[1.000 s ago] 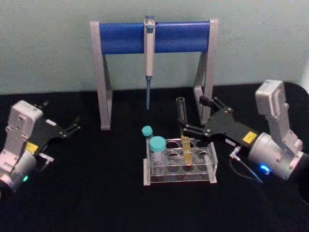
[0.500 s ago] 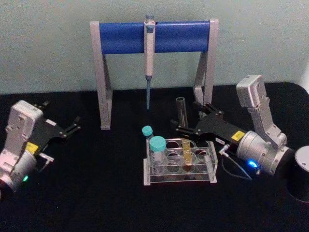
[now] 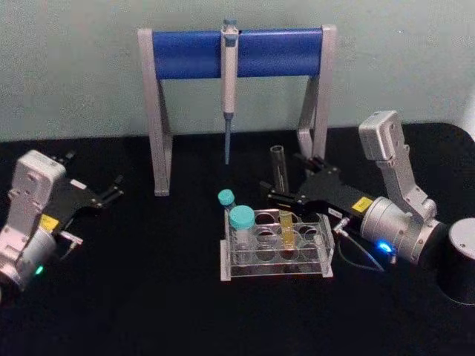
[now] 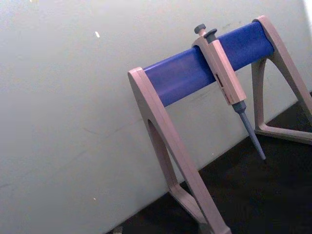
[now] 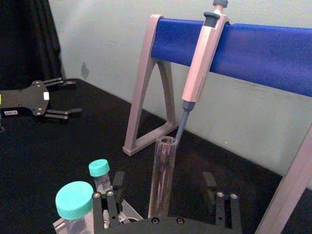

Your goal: Pick up the test tube from the test tube rack, shake it, then place it back into the test tube rack.

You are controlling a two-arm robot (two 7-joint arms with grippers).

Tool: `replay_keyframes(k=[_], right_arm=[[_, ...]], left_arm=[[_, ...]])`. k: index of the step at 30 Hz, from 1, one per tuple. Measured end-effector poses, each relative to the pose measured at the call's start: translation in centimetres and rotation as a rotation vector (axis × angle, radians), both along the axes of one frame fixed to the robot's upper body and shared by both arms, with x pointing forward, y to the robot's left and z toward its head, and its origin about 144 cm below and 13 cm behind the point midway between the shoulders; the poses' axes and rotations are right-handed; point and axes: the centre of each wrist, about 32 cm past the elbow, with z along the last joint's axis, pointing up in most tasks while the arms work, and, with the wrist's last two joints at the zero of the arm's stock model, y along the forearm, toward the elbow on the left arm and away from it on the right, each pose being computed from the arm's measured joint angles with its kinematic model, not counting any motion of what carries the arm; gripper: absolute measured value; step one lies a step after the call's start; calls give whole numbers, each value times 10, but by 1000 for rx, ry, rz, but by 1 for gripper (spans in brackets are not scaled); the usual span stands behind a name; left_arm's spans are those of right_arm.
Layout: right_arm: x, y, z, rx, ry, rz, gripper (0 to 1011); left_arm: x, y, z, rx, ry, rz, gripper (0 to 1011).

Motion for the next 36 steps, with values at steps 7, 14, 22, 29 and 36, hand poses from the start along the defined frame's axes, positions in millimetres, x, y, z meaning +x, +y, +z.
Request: replay_keyframes(k=[7,14,22,29,36], right_arm=[[0,0,0,-1,1,-1,1000],[0,0,-1,-2,1,-1,969],[0,0,-1,-3,0,-2,763],[0,0,-1,-3,0,-3,529],[0,0,-1,-3,0,-4,297]], left_arm=[[0,0,0,0,0,0,1001],[0,0,0,0,0,0,1001],[0,0,0,0,0,0,1001],[0,0,0,0,0,0,1001],[0,0,0,0,0,0,1002]])
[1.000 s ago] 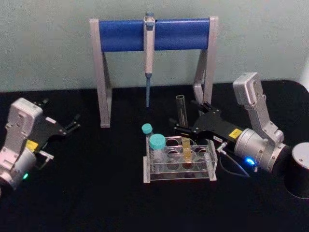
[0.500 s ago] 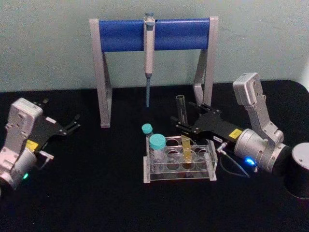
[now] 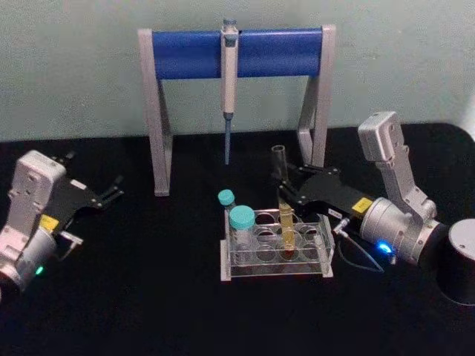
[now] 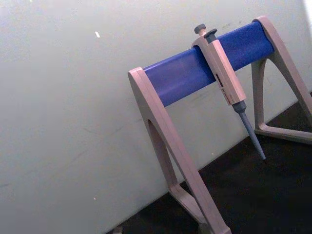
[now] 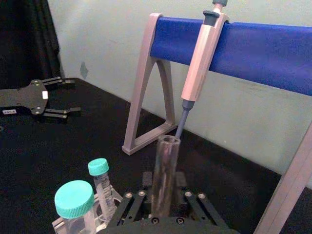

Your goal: Pick up the test tube from the test tube rack, shake it, then place it back into the test tube rack.

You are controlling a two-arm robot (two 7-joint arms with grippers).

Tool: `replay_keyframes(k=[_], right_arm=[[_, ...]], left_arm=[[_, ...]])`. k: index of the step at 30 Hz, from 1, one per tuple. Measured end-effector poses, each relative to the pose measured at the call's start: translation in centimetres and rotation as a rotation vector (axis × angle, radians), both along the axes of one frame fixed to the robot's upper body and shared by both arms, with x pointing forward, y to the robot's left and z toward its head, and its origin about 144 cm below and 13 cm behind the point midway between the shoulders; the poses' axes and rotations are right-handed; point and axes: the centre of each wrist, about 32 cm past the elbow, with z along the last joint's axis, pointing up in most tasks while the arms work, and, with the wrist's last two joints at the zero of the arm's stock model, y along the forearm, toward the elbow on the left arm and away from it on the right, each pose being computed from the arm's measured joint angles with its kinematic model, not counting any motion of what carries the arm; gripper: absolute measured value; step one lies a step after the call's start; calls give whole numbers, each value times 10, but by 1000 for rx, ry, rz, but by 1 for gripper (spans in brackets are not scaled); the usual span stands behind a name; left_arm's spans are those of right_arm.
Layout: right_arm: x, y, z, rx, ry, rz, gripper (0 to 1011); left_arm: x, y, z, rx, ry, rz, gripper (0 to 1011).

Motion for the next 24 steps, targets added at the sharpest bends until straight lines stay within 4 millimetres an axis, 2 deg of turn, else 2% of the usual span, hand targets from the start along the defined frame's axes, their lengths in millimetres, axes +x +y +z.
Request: replay_keyframes(k=[4,24], right_arm=[[0,0,0,1,0,0,230],[-1,-2,1,13,-16,0,228]], left_arm=[[0,0,0,0,0,0,1001],[0,0,0,0,0,0,1001]])
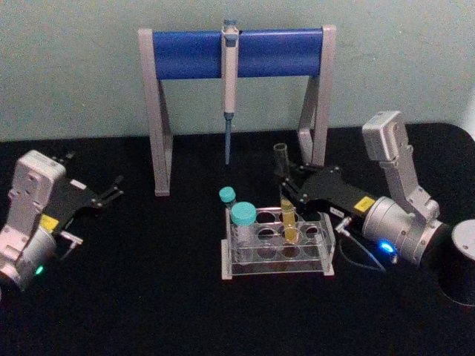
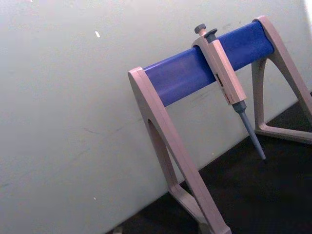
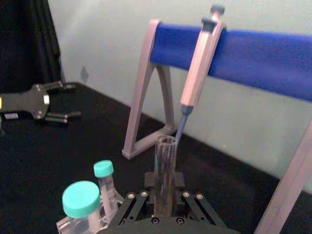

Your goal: Pick up the test tube from the test tube rack, shake it, then place it back into the test tube rack.

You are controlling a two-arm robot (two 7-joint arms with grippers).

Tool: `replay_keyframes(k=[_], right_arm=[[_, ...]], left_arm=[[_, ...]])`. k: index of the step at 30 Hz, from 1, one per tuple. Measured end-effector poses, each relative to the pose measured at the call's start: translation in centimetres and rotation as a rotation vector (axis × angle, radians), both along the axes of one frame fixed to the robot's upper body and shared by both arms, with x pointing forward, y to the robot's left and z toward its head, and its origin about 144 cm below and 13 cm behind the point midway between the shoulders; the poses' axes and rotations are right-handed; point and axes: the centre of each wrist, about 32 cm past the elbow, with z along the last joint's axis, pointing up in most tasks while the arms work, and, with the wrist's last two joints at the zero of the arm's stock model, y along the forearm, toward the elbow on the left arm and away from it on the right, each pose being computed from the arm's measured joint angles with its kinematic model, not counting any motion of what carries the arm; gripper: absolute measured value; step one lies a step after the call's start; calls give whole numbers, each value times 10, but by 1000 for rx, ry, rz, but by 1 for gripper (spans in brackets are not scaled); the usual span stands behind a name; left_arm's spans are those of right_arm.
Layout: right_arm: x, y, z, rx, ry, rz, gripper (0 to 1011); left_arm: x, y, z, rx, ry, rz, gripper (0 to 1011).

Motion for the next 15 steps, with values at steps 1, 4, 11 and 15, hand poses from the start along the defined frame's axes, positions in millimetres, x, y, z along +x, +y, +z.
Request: replay_keyframes(k=[1,4,11,15], right_arm=[[0,0,1,7,-6,0,228],[-2,-2,3,38,-27,2,228],[-6,-5,15,110,-74,8,228],[-9,-8,26,160,-116,12,228]], left_arm=[[0,0,0,0,0,0,1001],[0,0,0,0,0,0,1001],[0,0,0,0,0,0,1001],[0,0,0,0,0,0,1001]])
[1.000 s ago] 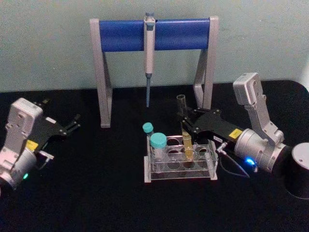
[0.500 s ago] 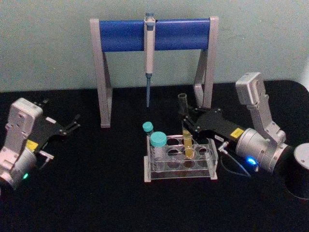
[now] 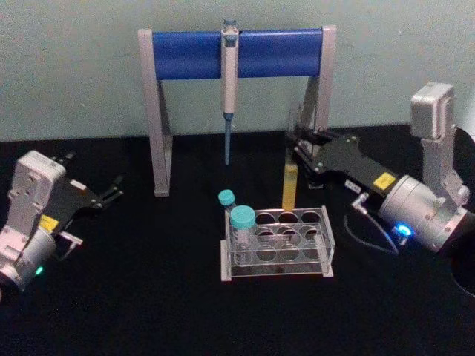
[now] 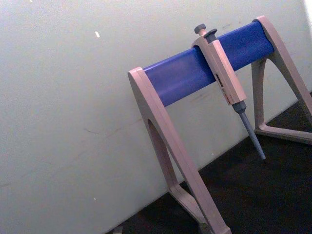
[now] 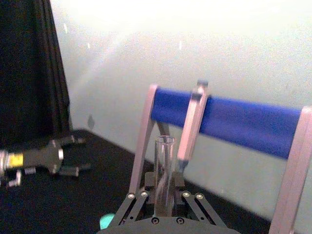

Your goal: Pick up the test tube from the test tube rack, shake it, then place it back into the test tube rack.

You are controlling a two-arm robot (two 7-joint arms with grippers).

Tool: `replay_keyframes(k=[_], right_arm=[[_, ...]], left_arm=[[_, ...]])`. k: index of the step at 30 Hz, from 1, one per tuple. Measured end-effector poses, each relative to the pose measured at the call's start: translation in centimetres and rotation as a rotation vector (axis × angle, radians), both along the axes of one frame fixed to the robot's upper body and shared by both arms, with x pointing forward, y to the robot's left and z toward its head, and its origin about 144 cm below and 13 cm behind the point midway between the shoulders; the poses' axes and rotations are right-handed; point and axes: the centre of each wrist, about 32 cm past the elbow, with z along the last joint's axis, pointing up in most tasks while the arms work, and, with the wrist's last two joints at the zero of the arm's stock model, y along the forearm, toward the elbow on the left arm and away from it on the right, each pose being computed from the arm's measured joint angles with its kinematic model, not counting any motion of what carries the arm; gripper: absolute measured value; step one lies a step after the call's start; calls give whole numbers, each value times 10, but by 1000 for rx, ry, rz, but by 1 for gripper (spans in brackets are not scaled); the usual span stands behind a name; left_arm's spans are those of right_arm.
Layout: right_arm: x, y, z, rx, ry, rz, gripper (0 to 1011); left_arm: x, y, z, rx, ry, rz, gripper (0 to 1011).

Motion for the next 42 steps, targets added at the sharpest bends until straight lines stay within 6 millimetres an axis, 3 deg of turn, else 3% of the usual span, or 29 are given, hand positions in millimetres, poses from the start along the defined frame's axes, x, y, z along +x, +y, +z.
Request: replay_keyframes(k=[7,16,42], right_arm=[[-6,-4,12,68,-105,-12,228],[-11,-5,11,82,-240,-44,228],[-9,-5,7,80,-263,-18,228]], left_arm=[[0,0,0,0,0,0,1001],[0,0,0,0,0,0,1001],[0,0,0,0,0,0,1002]])
